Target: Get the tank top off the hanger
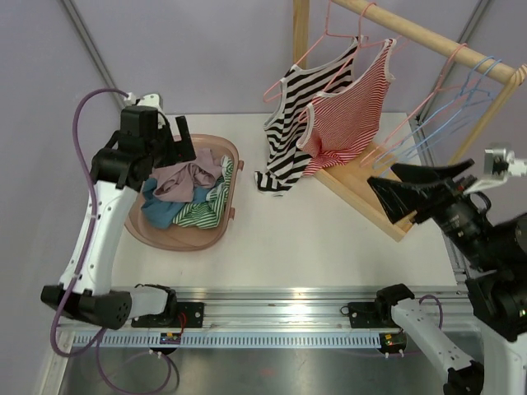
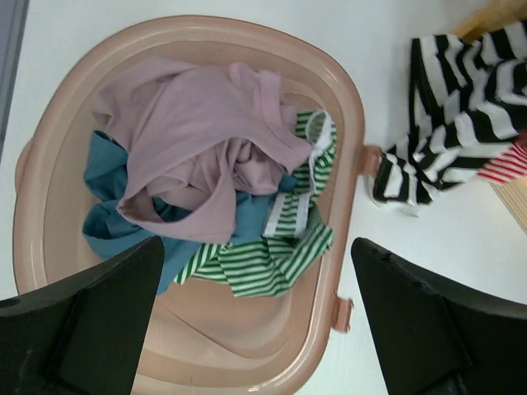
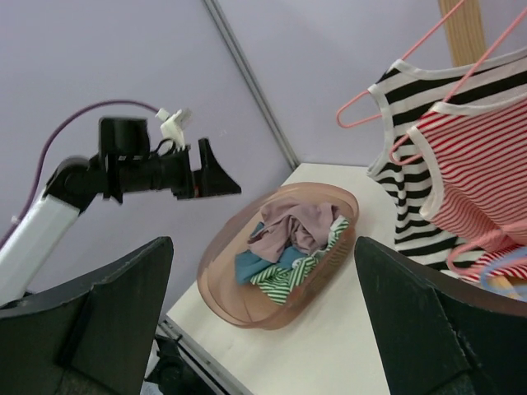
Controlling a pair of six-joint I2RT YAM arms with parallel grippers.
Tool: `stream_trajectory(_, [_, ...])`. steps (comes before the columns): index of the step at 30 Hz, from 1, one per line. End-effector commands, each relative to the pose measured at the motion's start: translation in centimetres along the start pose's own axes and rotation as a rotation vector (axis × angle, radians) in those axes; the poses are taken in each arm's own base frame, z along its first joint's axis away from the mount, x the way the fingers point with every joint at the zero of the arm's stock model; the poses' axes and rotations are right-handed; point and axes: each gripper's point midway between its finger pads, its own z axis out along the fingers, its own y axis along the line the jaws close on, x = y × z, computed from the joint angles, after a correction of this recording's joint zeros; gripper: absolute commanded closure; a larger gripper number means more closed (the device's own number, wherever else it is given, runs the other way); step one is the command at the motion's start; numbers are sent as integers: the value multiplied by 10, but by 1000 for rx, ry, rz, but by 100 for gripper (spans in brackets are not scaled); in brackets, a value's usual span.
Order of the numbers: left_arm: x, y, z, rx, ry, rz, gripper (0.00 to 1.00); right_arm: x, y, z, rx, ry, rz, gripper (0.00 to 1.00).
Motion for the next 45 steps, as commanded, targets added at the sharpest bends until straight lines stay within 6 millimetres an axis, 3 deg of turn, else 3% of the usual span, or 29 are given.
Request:
stream_trajectory(1, [4, -23, -48, 191, -108, 48, 1, -3, 6, 45, -59, 92, 76, 1])
stream_trajectory(2, [23, -29, -46, 217, -80, 69, 1, 3, -3, 61, -37, 120, 96, 1])
stream_trajectory(4, [31, -33, -58, 264, -111, 75, 1, -6, -12, 74, 2, 93, 104, 1])
stream_trajectory(5, [41, -32, -70, 291, -134, 72, 1, -1, -28, 88, 59, 114, 114, 1])
stream_trajectory(7, [48, -40, -78, 364, -168, 74, 1, -8, -33, 99, 83, 111, 99, 1])
stream_trajectory(8, [51, -40, -84, 385, -191, 73, 1, 2, -47, 113, 124, 148, 108, 1])
stream_trajectory(10, [64, -39, -91, 439, -240, 76, 1, -4, -59, 124, 176, 130, 92, 1])
stream_trajectory(11, [69, -38, -91, 447, -249, 76, 1, 3, -73, 135, 223, 151, 98, 1])
stream_trajectory(15, [86, -36, -94, 496, -304, 69, 1, -9, -120, 152, 447, 71, 74, 0])
stream_trajectory(16, [96, -36, -88, 502, -283, 73, 1, -9, -129, 156, 491, 66, 65, 0])
stream_trajectory(17, [99, -37, -87, 512, -281, 73, 1, 0, -150, 163, 585, 84, 50, 1])
stream_trajectory(22, [116, -32, -75, 486, -231, 74, 1, -6, -175, 190, 709, 40, 7, 8])
stream_trajectory(23, [117, -30, -74, 477, -227, 79, 1, 0, -188, 197, 761, 37, -1, 9])
stream_trajectory(28, [119, -26, -69, 449, -217, 88, 1, 1, -203, 228, 784, -24, -14, 16])
stream_trajectory(29, [120, -26, -68, 453, -213, 91, 1, 11, -210, 240, 786, -5, -22, 16])
stream_trajectory(31, [122, -26, -67, 449, -206, 90, 1, 4, -209, 252, 778, -19, -25, 16])
stream_trajectory(32, [121, -26, -67, 450, -209, 89, 1, 23, -225, 262, 822, 27, -41, 16])
stream_trajectory(33, [122, -26, -67, 450, -205, 90, 1, 13, -222, 266, 825, 0, -43, 17])
stream_trajectory(34, [123, -27, -67, 456, -202, 91, 1, 26, -235, 276, 852, 25, -56, 17])
stream_trajectory(36, [123, -28, -67, 459, -201, 93, 1, 22, -240, 278, 891, 2, -73, 21])
stream_trajectory(40, [125, -29, -65, 466, -189, 95, 1, 25, -252, 279, 977, -28, -120, 44])
stream_trajectory(45, [129, -35, -64, 493, -166, 101, 1, 28, -245, 280, 1004, -55, -157, 64])
